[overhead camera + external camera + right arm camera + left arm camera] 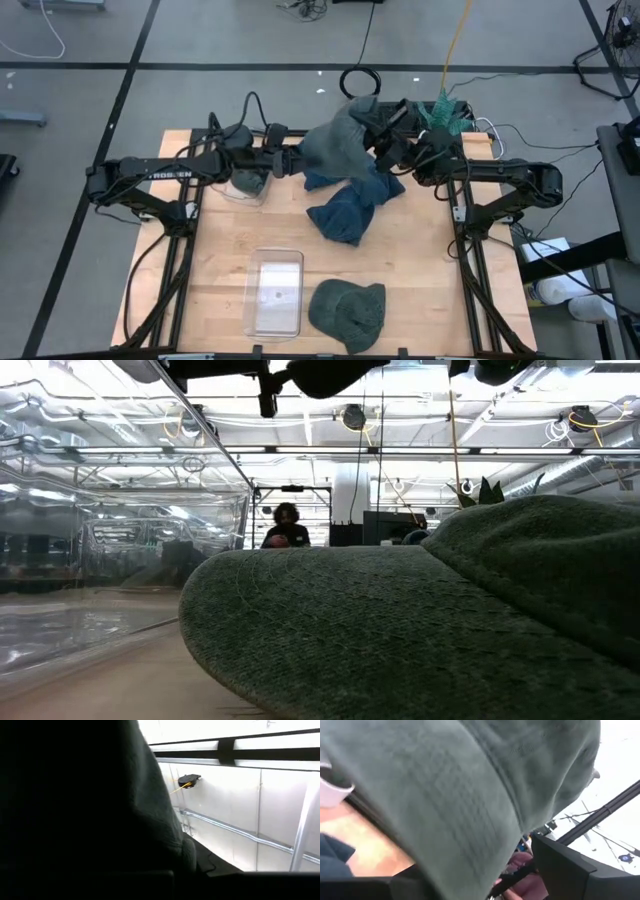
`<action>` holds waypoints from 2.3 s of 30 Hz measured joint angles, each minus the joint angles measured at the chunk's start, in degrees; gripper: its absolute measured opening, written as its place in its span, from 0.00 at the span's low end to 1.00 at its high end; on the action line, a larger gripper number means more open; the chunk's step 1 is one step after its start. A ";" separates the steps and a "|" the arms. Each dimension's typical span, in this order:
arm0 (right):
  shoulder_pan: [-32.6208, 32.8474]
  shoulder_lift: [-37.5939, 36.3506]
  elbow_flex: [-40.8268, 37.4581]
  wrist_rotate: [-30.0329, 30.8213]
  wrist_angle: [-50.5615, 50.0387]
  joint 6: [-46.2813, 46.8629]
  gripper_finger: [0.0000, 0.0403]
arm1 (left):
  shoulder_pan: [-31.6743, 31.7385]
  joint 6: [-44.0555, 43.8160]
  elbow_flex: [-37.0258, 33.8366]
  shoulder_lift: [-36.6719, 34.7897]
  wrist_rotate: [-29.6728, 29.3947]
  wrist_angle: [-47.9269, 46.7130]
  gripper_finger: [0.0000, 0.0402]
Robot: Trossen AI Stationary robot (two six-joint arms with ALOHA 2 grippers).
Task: Pick & Place hat
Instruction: Put the top green cap into the top transparent bin
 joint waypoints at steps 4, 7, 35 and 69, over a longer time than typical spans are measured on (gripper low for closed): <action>0.04 0.00 0.00 3.21 -2.41 0.00 0.00 | 0.08 0.73 0.00 -0.02 0.26 0.59 0.60; 0.02 0.00 0.00 5.78 -4.46 0.03 0.00 | 0.55 2.80 0.00 -0.02 0.54 0.75 0.60; 0.02 0.00 -0.02 8.98 -6.30 -1.64 0.00 | 10.74 0.35 0.00 -0.07 13.71 0.76 0.60; 0.04 0.02 -0.04 12.70 -22.83 24.43 0.08 | 19.42 0.79 0.00 -0.09 23.18 0.79 0.03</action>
